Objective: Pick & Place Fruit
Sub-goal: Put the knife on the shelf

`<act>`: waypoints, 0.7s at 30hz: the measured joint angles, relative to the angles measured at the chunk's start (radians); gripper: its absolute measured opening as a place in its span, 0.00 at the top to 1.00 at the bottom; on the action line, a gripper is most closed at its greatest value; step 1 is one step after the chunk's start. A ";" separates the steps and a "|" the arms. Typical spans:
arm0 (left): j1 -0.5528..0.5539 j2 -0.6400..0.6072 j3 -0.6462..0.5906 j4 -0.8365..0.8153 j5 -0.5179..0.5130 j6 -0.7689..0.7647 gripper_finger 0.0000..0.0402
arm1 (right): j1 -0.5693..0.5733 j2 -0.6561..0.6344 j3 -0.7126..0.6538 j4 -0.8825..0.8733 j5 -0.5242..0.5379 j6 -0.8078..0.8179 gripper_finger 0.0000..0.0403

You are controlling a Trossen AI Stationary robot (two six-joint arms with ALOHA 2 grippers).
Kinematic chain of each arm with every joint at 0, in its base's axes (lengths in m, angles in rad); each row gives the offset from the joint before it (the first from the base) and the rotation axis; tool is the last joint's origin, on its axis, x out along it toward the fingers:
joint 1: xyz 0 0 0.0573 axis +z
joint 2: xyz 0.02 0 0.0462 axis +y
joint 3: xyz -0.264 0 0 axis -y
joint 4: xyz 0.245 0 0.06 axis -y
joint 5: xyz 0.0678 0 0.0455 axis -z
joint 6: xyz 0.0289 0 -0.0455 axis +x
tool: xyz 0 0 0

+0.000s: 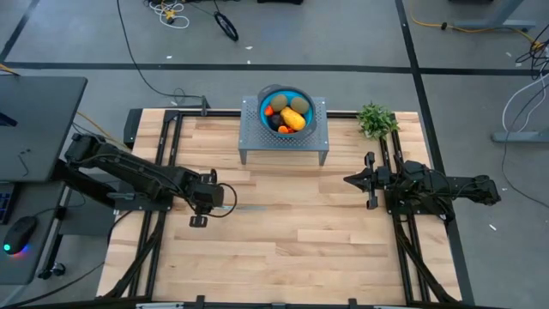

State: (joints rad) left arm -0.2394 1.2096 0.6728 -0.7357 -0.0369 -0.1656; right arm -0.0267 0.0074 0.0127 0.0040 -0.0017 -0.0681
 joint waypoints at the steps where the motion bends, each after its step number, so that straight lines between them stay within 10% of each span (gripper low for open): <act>1: 0.000 -0.004 0.000 -0.010 0.004 -0.006 0.86 | 0.000 0.000 0.000 0.000 0.000 0.000 0.98; 21: 0.152 -0.316 0.001 -0.096 -0.057 -0.121 0.85 | 0.000 0.000 0.000 0.000 0.000 0.000 0.98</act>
State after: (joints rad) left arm -0.0874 0.8934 0.6735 -0.8320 -0.0940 -0.2869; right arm -0.0266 0.0074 0.0126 0.0041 -0.0019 -0.0681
